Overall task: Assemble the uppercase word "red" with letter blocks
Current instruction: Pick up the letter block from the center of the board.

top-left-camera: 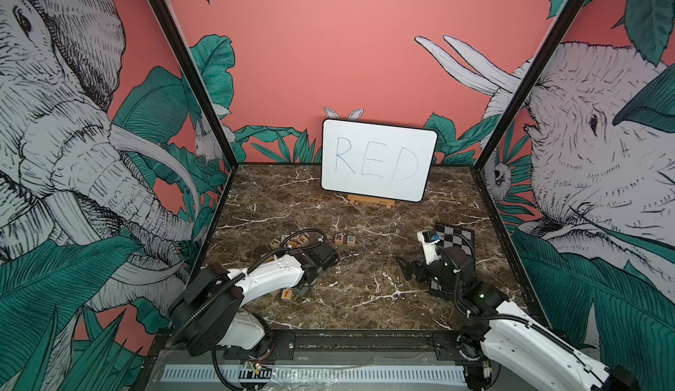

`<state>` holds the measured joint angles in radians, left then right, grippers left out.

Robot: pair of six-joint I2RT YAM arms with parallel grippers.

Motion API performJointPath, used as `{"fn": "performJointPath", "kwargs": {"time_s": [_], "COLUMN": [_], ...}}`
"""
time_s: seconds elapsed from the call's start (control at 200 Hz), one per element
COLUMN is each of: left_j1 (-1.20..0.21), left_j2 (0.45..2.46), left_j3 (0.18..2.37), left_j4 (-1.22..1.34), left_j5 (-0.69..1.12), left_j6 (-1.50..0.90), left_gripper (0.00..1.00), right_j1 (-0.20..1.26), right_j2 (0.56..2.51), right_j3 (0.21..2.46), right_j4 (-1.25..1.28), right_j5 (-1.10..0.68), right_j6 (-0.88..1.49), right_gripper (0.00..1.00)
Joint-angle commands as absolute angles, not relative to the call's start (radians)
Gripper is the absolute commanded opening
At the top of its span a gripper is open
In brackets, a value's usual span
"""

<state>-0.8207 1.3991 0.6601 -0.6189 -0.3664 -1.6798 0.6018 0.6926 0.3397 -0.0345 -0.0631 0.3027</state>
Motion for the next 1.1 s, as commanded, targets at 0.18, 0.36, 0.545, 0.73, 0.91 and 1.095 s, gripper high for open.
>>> {"fn": "performJointPath", "kwargs": {"time_s": [0.18, 0.36, 0.545, 0.73, 0.91, 1.095], "left_j1": [-0.813, -0.812, -0.812, -0.811, -0.812, -0.81], "left_j2": [1.45, 1.493, 1.56, 1.607, 1.595, 1.514], "left_j3": [0.733, 0.794, 0.877, 0.937, 0.939, 0.895], "left_j4": [-0.653, -0.689, -0.721, -0.746, -0.724, -0.664], "left_j5": [-0.382, -0.385, -0.357, -0.328, -0.312, -0.311], "left_j6": [-1.593, -1.495, -1.367, -1.281, -1.229, -1.167], "left_gripper": [0.46, 0.42, 0.4, 0.39, 0.36, 0.32], "right_j1": [0.608, 0.608, 0.607, 0.608, 0.608, 0.608], "right_j2": [0.681, 0.681, 0.681, 0.68, 0.68, 0.682], "right_j3": [0.346, 0.346, 0.346, 0.346, 0.345, 0.345], "right_j4": [-0.011, -0.011, -0.012, -0.011, -0.011, -0.011], "right_j5": [-0.063, -0.063, -0.062, -0.062, -0.061, -0.061], "right_j6": [0.303, 0.303, 0.302, 0.303, 0.303, 0.303], "right_gripper": [0.98, 0.98, 0.98, 0.98, 0.98, 0.98]}}
